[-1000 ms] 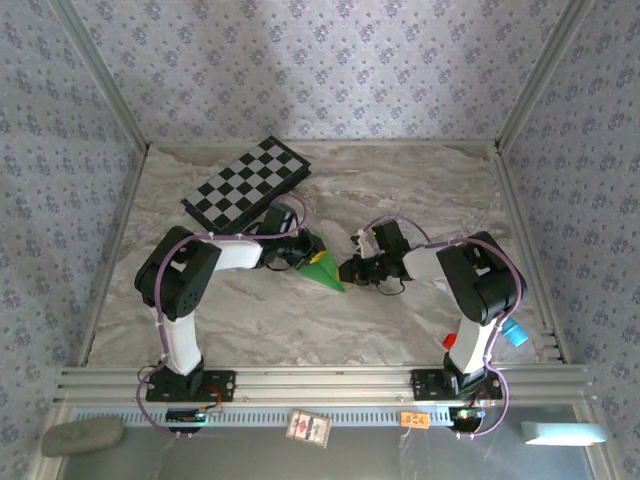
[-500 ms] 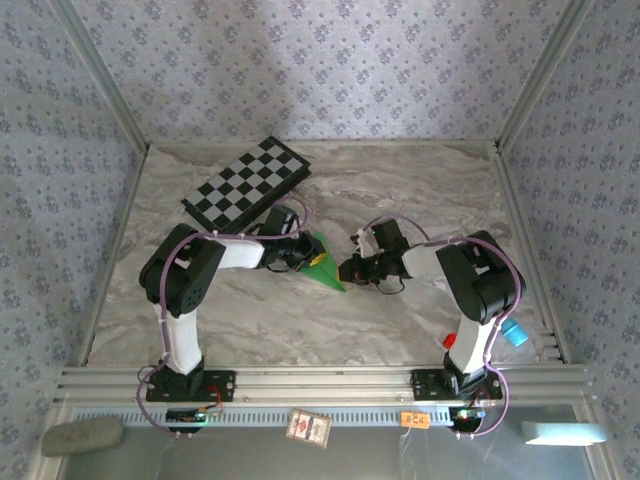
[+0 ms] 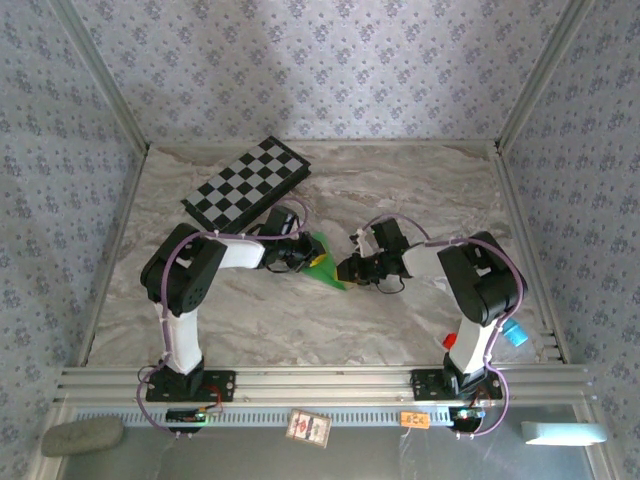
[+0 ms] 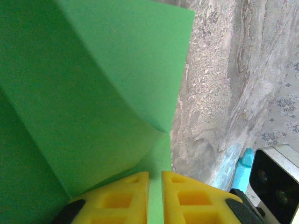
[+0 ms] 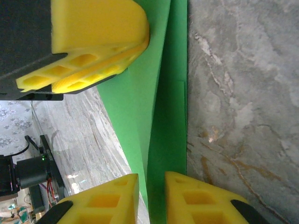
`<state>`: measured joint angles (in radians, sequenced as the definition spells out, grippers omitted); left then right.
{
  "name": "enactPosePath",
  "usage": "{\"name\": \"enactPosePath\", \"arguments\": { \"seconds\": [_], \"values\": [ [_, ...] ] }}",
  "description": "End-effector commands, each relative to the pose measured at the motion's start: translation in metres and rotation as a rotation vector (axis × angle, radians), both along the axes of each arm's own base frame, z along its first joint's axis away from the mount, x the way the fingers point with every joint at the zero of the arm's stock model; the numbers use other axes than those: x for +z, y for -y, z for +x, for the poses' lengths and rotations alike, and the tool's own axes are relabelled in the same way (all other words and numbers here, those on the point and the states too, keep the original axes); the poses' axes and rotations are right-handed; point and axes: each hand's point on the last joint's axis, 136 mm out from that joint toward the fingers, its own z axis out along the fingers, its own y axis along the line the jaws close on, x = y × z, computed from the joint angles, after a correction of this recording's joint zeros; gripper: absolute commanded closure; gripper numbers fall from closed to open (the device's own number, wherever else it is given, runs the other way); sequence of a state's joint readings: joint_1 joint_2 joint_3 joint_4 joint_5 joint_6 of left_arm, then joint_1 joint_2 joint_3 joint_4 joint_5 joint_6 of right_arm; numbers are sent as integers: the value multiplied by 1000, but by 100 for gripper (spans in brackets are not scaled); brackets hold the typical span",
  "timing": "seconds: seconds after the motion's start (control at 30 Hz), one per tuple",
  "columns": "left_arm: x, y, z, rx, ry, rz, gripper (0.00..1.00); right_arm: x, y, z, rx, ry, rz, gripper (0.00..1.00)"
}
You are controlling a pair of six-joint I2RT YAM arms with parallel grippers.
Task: Fold a paper plane with a square sheet of paper (pick it up from the middle)
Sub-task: Fourth fold the wing at the center of the table.
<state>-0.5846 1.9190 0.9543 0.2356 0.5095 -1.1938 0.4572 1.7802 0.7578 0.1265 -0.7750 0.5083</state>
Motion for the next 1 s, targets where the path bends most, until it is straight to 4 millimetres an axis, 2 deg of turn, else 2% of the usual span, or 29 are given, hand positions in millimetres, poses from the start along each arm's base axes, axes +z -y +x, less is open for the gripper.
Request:
{"name": "enactPosePath", "arguments": {
  "seconds": [0.0,0.4,0.53,0.7,0.8,0.97],
  "values": [
    [1,3,2,-21,1,-6,85,2,8,-10,-1,-43,-11,76],
    [2,2,1,-20,2,-6,86,7,12,-16,10,-54,-24,80],
    [2,2,1,-20,2,-6,86,0,13,-19,14,-70,-39,84],
    [3,2,1,-18,4,-6,86,-10,14,-21,21,-83,-70,85],
    [3,2,1,-18,2,-8,86,-7,15,-18,14,-73,-70,78],
    [4,1,0,-18,5,-8,86,20,29,0,-67,34,-63,69]
  ]
}}
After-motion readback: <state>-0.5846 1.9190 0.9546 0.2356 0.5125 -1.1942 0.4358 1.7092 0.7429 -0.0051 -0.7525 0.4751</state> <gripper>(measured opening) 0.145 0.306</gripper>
